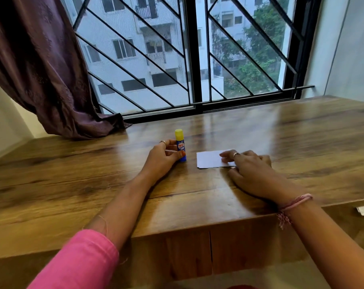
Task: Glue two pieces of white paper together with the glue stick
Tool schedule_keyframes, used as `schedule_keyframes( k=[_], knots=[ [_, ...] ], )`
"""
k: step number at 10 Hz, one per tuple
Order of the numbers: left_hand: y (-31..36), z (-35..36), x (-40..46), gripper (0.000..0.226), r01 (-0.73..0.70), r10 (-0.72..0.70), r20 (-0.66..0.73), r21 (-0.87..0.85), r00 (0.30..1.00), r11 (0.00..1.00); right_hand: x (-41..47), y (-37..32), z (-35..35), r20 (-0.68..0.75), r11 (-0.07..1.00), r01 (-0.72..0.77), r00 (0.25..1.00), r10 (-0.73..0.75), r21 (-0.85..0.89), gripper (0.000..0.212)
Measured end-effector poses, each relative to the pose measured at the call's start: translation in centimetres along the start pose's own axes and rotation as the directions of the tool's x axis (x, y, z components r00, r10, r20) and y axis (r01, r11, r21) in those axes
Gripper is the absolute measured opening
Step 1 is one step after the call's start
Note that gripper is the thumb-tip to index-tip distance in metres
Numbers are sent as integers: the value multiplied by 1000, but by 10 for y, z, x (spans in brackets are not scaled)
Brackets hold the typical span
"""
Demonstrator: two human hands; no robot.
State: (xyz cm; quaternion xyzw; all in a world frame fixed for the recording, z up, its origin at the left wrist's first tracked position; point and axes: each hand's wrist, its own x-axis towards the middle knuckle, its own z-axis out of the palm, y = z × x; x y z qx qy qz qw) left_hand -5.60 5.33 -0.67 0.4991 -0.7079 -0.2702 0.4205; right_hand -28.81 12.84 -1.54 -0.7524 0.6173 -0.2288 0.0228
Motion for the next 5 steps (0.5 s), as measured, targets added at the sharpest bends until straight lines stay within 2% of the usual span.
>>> schedule_keyframes(
  k=[2,3,5],
  knots=[
    [1,2,-1,34,12,-12,-4,-1,1000,1000,0,-1,1,50,999,35,998,-34,-12,47],
    [3,0,-3,38,25,-25,-2,-3,1000,1000,-2,-3,-2,17,999,45,999,-45,4,54],
    [5,-4,-5,48,36,-35,34,-20,999,999,-1,-1,-4,-148,996,-42,988,54,82,62]
  ],
)
